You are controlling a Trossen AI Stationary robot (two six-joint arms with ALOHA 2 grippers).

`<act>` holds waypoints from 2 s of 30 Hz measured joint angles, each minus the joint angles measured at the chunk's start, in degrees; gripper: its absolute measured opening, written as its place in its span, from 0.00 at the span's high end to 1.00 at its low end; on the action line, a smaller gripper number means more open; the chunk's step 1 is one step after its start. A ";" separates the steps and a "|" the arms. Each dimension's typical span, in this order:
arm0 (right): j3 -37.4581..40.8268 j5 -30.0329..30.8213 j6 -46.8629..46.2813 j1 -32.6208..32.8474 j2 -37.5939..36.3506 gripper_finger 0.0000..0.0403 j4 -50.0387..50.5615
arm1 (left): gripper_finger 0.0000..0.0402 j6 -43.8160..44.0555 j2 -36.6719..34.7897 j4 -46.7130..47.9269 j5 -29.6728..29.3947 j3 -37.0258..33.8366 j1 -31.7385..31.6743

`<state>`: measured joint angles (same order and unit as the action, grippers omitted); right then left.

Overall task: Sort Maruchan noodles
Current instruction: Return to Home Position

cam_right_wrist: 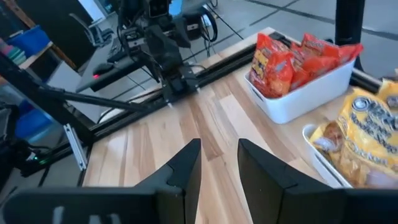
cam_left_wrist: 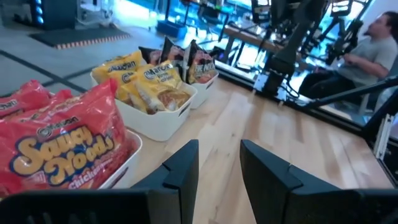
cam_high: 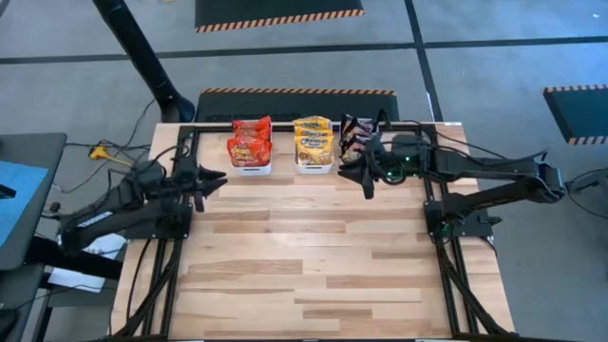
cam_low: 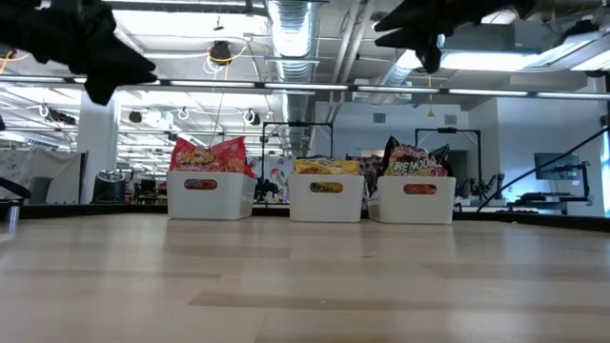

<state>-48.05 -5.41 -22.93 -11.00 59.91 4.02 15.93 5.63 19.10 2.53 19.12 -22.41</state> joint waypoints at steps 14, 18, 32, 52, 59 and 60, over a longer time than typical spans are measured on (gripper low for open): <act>5.59 -3.96 4.80 0.43 -5.81 0.67 -2.96 | 0.74 3.09 -5.06 -2.38 -5.04 -10.06 0.00; 13.12 -4.00 3.57 0.37 -11.63 0.67 -10.75 | 0.74 5.87 -5.03 -4.13 -5.18 -13.15 0.00; 33.28 -3.81 3.31 0.28 -34.25 0.67 -15.20 | 0.74 9.67 -4.53 -3.70 -7.74 -13.54 -0.02; 47.53 0.37 2.28 -0.44 -58.79 0.67 -6.14 | 0.74 -14.93 -4.53 -3.41 -11.18 -13.52 -0.07; 47.54 4.96 2.56 -0.38 -56.05 0.67 -5.00 | 0.74 -15.28 -4.51 -3.41 -11.17 -13.52 -0.07; 47.54 4.96 2.38 -0.39 -55.31 0.67 -4.91 | 0.74 -15.28 -4.53 -3.41 -11.17 -13.52 -0.07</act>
<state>-0.51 -0.45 -20.56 -11.39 4.60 -0.89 0.64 1.10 15.68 -8.64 5.61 -22.48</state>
